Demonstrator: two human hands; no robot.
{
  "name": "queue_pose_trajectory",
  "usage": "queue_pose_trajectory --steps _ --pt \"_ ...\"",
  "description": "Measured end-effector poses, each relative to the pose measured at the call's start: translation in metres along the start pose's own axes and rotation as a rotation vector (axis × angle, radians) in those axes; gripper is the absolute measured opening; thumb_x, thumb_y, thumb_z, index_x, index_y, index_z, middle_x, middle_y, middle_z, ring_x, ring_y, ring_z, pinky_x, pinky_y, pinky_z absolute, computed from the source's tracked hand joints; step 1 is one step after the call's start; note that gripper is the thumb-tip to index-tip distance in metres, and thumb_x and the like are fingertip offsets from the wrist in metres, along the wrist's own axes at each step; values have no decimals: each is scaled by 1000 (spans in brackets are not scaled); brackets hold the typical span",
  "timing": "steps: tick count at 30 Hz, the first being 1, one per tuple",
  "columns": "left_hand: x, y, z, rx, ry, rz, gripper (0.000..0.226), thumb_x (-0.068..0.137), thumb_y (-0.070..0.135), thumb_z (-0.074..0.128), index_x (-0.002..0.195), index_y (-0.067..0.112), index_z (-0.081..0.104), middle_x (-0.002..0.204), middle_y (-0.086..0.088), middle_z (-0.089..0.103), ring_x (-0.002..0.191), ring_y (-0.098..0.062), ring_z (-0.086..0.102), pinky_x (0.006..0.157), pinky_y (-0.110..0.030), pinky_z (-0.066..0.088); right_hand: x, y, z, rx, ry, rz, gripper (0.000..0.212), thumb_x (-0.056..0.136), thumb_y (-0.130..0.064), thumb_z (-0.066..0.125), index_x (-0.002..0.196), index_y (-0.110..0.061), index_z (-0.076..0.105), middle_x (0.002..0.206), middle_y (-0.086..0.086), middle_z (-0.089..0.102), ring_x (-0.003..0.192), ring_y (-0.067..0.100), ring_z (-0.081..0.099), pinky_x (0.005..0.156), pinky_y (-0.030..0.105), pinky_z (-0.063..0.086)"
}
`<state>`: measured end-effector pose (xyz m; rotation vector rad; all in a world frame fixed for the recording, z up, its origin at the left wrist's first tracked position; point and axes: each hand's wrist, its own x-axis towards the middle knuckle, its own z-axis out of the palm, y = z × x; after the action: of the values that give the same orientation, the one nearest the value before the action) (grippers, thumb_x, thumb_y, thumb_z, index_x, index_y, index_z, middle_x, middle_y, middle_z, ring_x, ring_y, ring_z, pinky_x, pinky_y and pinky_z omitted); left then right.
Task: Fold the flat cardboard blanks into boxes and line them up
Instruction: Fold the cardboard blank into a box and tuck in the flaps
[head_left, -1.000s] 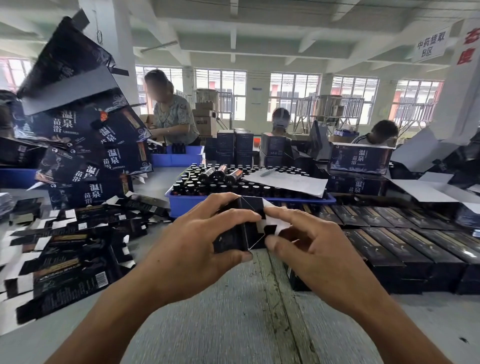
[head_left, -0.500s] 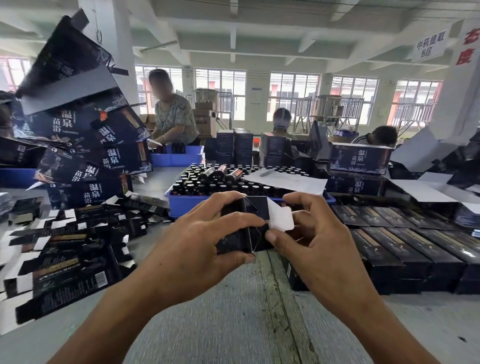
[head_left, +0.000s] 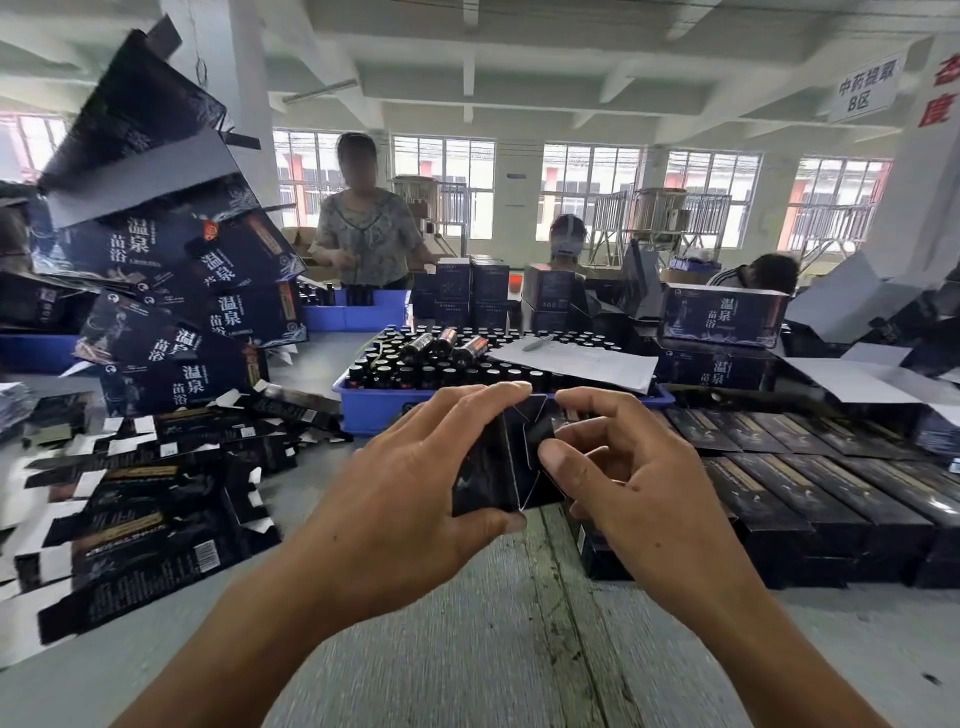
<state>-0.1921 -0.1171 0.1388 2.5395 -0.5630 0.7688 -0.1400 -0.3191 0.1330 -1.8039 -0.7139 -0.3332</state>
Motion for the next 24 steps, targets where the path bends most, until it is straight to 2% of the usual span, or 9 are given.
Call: queue_pose_trajectory --steps 4,7,10,13,16,18,20,24 --pt "-1 3 1 19 -10 -8 99 75 59 74 142 70 2 126 64 11 105 22 35 87 -6 28 0 2 0 44 -3 65 26 83 -54 67 105 -42 70 97 -19 72 85 5 70 73 28 61" --pt "-1 3 0 41 2 11 102 75 59 74 145 67 0 129 61 14 116 18 33 96 -12 30 0 1 0 98 6 64 17 80 -53 70 96 -47 71 91 -18 74 83 5 71 73 29 62" --pt "0 5 0 93 17 37 102 77 56 74 147 60 0 139 50 16 127 17 24 105 -19 28 0 0 -1 115 7 53 11 82 -43 74 92 -48 73 89 -16 75 83 5 72 75 30 60" --pt "1 4 1 141 9 48 100 79 56 74 147 57 1 133 56 7 124 23 13 99 -8 20 -1 -1 1 123 30 48 10 83 -37 76 90 -44 74 87 -12 76 82 8 72 74 31 58" --pt "1 5 1 153 2 53 99 77 55 75 146 57 4 131 61 7 122 24 13 97 -6 21 -2 -2 3 108 54 36 11 84 -33 76 89 -43 74 84 -12 75 77 6 71 66 20 55" --pt "1 5 0 143 21 61 96 76 54 77 146 56 10 138 51 16 121 22 19 98 -11 25 -3 -2 4 81 75 17 11 85 -30 76 89 -41 74 83 -14 75 76 4 70 64 15 53" --pt "1 6 1 131 27 58 94 76 54 77 145 56 13 142 42 20 122 18 23 100 -16 28 -3 -3 5 62 89 -2 9 85 -31 75 88 -40 74 83 -15 75 77 5 70 66 14 53" --pt "2 6 -1 110 36 42 92 75 57 76 143 58 14 141 41 21 123 17 26 101 -14 29 -3 -5 2 41 57 -6 9 84 -37 74 91 -43 72 86 -15 74 79 5 70 64 16 54"
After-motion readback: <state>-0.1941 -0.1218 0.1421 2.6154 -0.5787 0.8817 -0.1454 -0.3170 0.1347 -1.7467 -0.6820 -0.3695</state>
